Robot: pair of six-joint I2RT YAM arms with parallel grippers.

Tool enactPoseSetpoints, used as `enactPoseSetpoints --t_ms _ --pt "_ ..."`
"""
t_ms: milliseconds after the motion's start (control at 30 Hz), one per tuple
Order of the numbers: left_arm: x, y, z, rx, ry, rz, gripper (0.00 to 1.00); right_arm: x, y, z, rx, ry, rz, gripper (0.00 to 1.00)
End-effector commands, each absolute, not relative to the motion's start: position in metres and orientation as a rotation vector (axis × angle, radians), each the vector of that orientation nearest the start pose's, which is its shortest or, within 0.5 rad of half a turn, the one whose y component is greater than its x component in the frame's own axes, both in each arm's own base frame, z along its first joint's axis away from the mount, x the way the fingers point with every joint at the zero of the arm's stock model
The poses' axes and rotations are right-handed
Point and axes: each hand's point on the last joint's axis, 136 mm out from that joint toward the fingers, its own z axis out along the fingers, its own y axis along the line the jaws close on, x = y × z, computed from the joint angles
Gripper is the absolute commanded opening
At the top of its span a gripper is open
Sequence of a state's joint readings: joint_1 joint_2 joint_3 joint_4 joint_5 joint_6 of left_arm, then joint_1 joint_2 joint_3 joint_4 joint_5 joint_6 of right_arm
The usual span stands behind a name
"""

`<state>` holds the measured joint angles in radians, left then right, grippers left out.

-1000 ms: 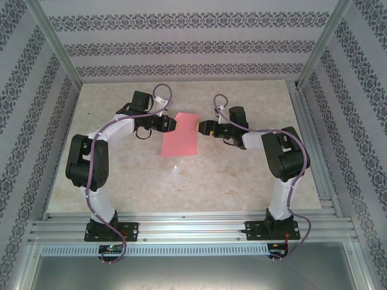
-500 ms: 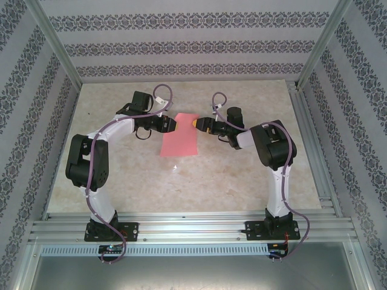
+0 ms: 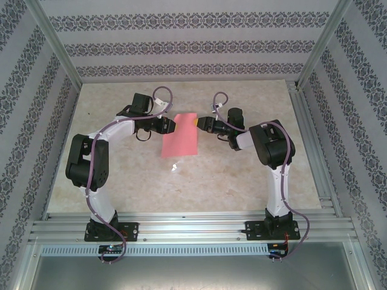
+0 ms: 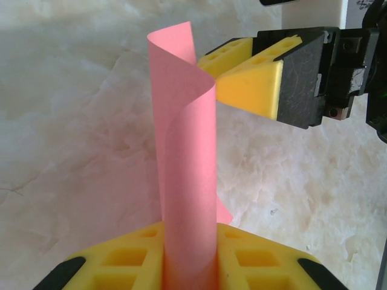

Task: Fold a paper plane with a square sheet of paper (fold left side to right side)
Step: Pick up the square sheet of paper from the center of the table.

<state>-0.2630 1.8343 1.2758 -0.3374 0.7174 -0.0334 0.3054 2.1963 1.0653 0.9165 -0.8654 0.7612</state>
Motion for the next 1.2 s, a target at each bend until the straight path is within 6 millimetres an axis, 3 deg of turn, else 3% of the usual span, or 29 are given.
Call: enactPoseSetpoints --t_ms 0,133,200,433,500,567,700,867,967,1167 --pt "0.416 -0.230 0.133 0.599 2.305 -0.987 0.24 0.449 0.277 0.106 -0.300 1.911 1.473 0.29" --pt "0.415 -0.230 0.134 0.600 2.301 -0.993 0.24 0.448 0.276 0.105 -0.307 1.926 1.446 0.15" --pt "0.414 -0.230 0.137 0.597 2.290 -0.991 0.26 0.449 0.275 0.107 -0.308 1.930 1.426 0.02" --pt "0.418 -0.213 0.170 0.542 2.208 -0.909 0.43 0.445 0.267 0.132 -0.338 1.935 1.317 0.00" --pt "0.419 -0.202 0.184 0.498 2.178 -0.873 0.59 0.443 0.264 0.142 -0.342 1.937 1.294 0.00" --pt "0.420 -0.189 0.198 0.445 2.143 -0.826 0.64 0.440 0.262 0.152 -0.350 1.938 1.278 0.00" --pt "0.418 -0.143 0.227 0.244 2.060 -0.720 0.88 0.433 0.256 0.173 -0.357 1.949 1.228 0.00" --pt "0.395 -0.101 0.253 0.053 1.947 -0.711 1.00 0.413 0.247 0.208 -0.418 1.990 1.119 0.00" --pt "0.376 -0.101 0.258 0.086 1.903 -0.734 1.00 0.391 0.243 0.224 -0.534 2.016 1.024 0.00" --pt "0.345 -0.123 0.252 0.228 1.819 -0.878 1.00 0.358 0.233 0.255 -0.706 2.015 0.871 0.00"
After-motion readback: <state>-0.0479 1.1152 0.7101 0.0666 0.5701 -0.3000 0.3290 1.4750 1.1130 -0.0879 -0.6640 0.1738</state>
